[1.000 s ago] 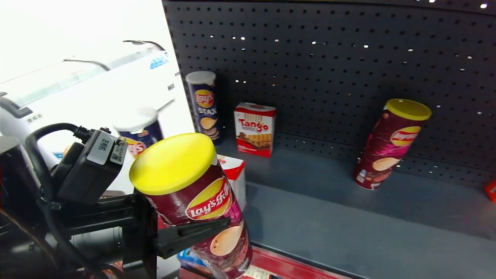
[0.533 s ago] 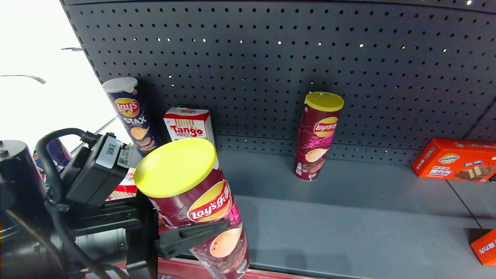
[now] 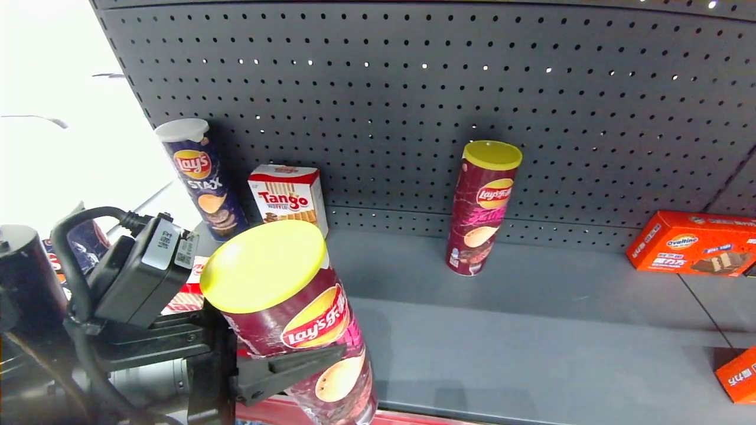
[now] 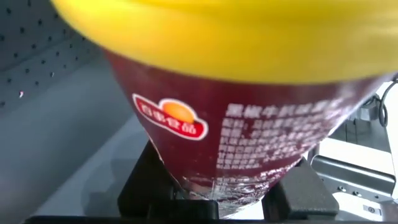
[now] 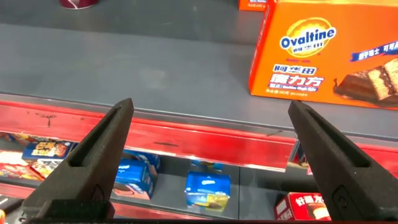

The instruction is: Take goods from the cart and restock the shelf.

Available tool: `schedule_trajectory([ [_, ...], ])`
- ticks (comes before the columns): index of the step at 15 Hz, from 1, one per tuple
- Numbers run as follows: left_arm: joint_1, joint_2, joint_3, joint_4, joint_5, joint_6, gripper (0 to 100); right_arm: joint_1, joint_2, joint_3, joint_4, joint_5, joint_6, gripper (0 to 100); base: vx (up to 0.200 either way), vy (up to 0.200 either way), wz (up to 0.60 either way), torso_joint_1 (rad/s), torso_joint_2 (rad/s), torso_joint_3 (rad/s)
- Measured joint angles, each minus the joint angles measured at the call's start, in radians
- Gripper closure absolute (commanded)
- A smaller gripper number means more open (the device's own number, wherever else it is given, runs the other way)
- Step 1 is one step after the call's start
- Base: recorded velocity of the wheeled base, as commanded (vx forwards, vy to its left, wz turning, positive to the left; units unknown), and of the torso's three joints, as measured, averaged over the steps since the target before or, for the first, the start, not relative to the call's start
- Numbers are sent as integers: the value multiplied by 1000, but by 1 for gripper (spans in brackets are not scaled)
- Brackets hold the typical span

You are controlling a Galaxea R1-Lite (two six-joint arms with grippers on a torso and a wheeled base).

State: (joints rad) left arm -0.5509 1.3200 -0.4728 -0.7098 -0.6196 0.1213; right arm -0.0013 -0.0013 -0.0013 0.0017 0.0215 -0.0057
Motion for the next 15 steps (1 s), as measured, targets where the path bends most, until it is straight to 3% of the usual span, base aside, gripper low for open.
schedule_trajectory([
  [1,-1,-1,0,0,0,0,100,-1,0,0,0,0,0,0,0,0,-600,7,2,2],
  [12,22,-16,33,-7,2,-4,100,-1,0,0,0,0,0,0,0,0,0,0,0,0],
  [15,22,-40,73,-7,30,0,100,-1,0,0,0,-4,5,0,0,0,200,4,1,1],
])
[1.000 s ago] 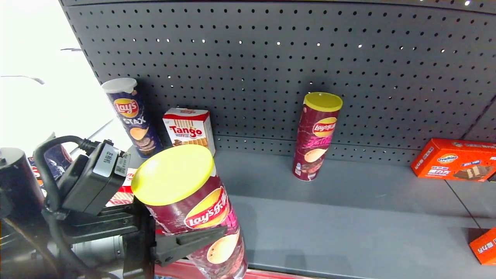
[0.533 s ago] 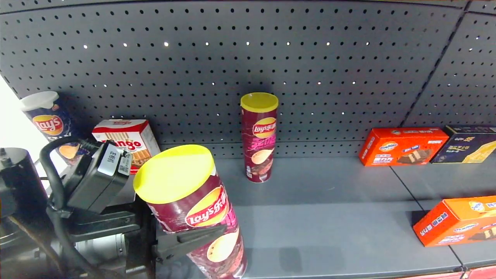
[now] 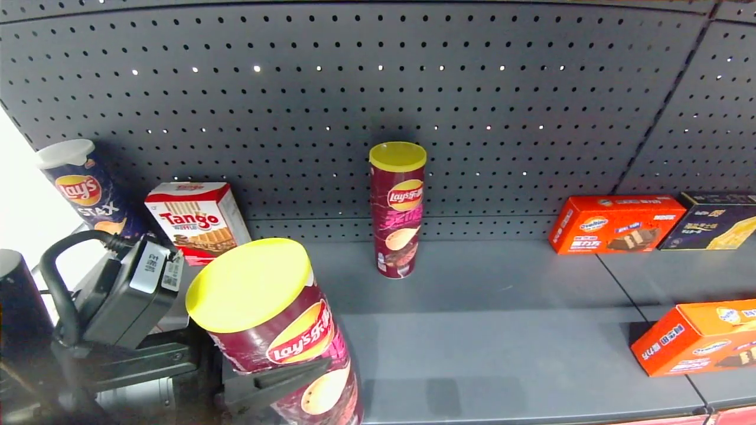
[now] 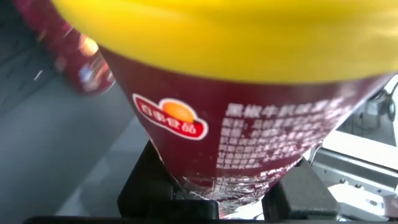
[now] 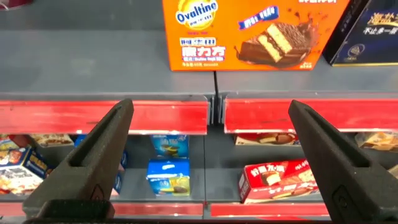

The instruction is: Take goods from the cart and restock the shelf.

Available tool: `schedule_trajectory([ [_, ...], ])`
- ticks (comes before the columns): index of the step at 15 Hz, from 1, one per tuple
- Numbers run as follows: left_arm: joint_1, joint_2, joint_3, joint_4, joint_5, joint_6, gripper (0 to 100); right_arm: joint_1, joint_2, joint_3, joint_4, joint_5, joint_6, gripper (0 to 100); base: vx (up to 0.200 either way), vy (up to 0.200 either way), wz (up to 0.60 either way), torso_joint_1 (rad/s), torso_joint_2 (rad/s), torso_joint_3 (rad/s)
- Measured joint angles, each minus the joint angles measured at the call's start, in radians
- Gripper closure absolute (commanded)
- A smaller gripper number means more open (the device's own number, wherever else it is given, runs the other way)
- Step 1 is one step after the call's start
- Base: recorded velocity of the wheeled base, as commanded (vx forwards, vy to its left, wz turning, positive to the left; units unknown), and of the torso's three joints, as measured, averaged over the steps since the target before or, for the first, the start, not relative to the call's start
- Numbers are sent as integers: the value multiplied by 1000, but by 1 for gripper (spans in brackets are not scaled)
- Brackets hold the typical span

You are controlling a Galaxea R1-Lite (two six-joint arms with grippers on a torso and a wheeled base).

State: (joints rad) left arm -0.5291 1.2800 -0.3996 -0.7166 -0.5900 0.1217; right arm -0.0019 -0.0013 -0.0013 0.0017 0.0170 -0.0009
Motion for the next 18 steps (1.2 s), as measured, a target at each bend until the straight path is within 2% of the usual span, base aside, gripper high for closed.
schedule_trajectory([
  [2,1,-20,24,2,31,0,100,0,0,0,1,-1,0,0,0,0,0,0,0,0],
  [6,3,-39,35,1,40,-6,100,1,0,-1,1,-1,-33,0,0,0,0,0,0,0],
  [8,11,-42,27,0,32,-8,100,1,12,-45,5,15,-49,0,0,0,0,0,0,0],
  [11,17,-39,26,-1,28,-9,100,10,162,-243,9,69,-39,0,0,0,0,0,0,0],
  [13,19,-38,25,-1,26,-13,100,34,331,-406,7,145,-34,0,0,0,0,0,0,0],
  [16,20,-37,20,-1,26,-19,100,122,570,-575,-3,246,-45,0,0,0,0,0,0,0],
  [18,21,-36,20,-1,27,-19,100,199,692,-616,-67,269,-73,0,0,0,0,0,0,0],
])
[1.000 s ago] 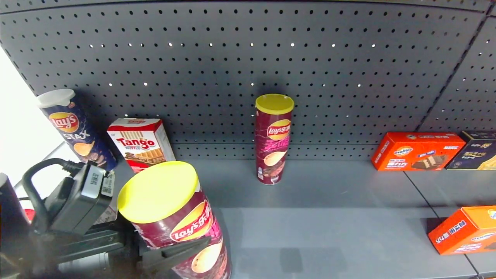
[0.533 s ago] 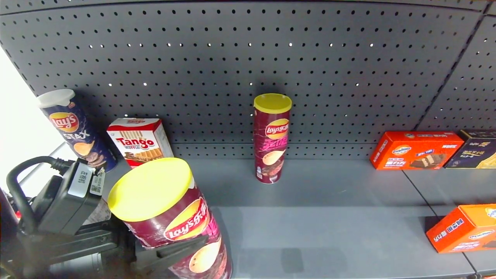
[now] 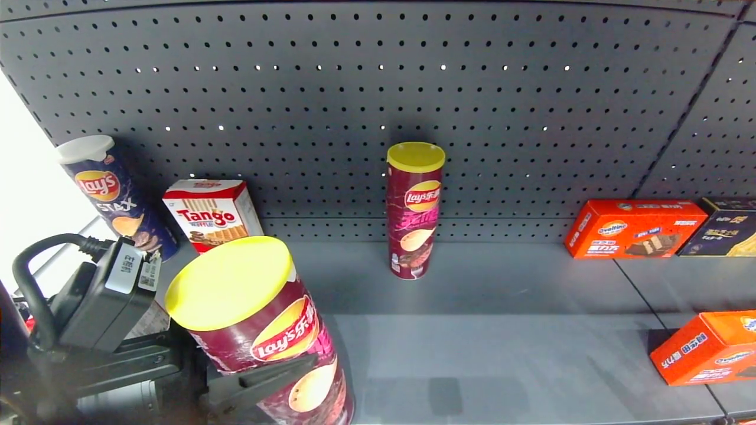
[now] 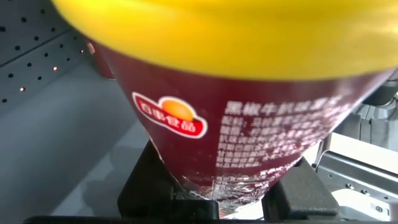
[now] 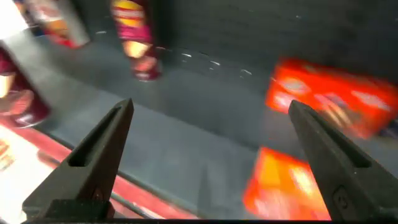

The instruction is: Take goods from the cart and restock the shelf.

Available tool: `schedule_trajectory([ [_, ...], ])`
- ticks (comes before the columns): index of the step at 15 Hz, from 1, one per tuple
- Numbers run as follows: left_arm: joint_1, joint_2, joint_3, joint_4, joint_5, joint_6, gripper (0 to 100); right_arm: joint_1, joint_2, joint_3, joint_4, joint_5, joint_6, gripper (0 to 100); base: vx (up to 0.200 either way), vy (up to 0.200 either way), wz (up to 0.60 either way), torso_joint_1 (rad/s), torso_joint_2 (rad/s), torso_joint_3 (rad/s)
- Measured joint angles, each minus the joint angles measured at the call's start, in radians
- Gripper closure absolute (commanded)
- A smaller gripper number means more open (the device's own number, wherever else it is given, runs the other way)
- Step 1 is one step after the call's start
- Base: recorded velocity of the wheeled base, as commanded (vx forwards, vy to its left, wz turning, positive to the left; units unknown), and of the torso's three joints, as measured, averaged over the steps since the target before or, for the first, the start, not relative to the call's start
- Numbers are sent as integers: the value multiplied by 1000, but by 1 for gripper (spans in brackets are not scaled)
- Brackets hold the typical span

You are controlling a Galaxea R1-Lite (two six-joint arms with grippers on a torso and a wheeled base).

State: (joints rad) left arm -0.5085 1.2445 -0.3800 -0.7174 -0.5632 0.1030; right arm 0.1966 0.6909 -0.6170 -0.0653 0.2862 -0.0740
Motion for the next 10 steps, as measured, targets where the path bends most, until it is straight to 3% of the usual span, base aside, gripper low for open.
schedule_trajectory([
  [5,1,11,-5,1,0,-1,100,95,293,-48,-216,53,-29,0,0,0,0,0,0,0],
  [10,2,20,-18,1,2,-2,100,117,570,-130,-519,398,-40,0,0,0,0,0,0,0],
])
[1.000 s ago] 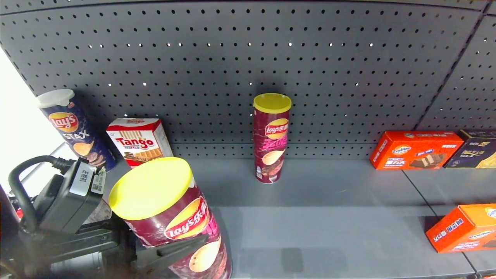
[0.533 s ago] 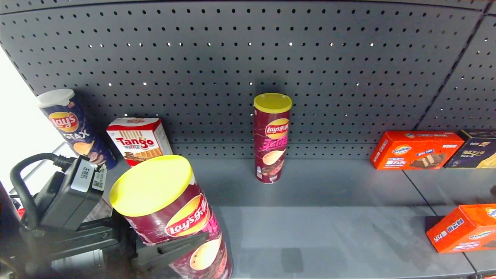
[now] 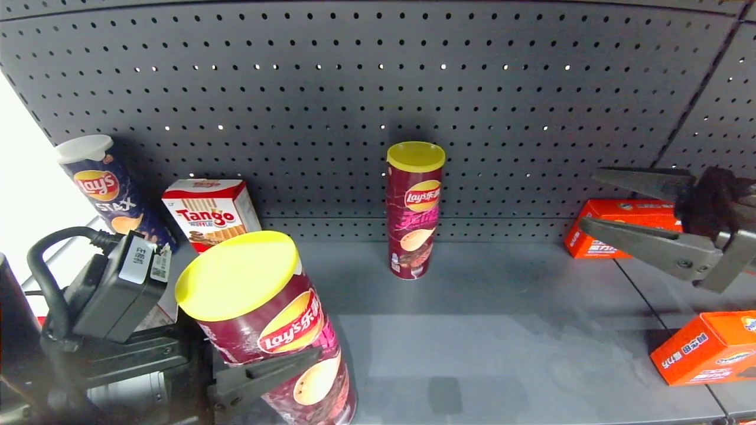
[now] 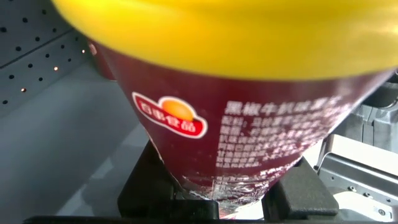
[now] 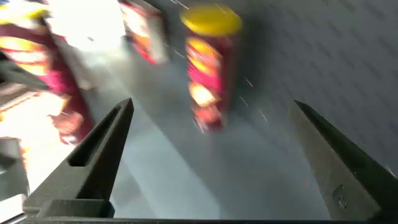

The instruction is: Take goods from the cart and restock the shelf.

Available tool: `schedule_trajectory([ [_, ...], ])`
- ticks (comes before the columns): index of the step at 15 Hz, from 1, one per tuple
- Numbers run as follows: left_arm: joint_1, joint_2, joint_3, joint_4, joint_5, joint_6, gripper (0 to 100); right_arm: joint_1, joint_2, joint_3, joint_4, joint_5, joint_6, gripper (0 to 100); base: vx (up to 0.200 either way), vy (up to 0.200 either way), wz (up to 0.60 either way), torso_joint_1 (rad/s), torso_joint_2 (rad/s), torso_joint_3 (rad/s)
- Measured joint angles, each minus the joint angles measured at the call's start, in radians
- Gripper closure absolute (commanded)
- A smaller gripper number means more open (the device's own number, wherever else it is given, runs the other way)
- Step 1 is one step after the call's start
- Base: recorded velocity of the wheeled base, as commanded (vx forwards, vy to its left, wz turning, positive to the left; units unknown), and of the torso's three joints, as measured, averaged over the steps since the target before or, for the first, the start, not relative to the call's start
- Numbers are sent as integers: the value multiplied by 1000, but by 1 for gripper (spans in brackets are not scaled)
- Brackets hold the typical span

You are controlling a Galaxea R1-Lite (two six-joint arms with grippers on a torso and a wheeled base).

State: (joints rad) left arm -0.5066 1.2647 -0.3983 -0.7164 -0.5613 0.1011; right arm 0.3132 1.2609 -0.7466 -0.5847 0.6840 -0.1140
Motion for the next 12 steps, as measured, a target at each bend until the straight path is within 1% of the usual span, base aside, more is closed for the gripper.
schedule_trajectory([
  [2,0,2,-4,0,0,0,100,-3,80,-6,-111,145,0,0,0,0,0,0,0,0],
  [3,0,3,-7,0,0,0,100,-8,116,-8,-132,176,0,0,0,0,0,0,0,0],
  [7,0,8,-21,1,0,0,100,-9,225,-47,-160,190,-7,0,0,0,0,0,0,0],
  [10,6,8,-26,0,0,-30,100,7,341,-139,-171,227,-63,0,0,0,0,0,0,0],
  [12,7,8,-35,0,0,-33,100,16,399,-182,-174,244,-75,0,0,0,0,0,0,0],
])
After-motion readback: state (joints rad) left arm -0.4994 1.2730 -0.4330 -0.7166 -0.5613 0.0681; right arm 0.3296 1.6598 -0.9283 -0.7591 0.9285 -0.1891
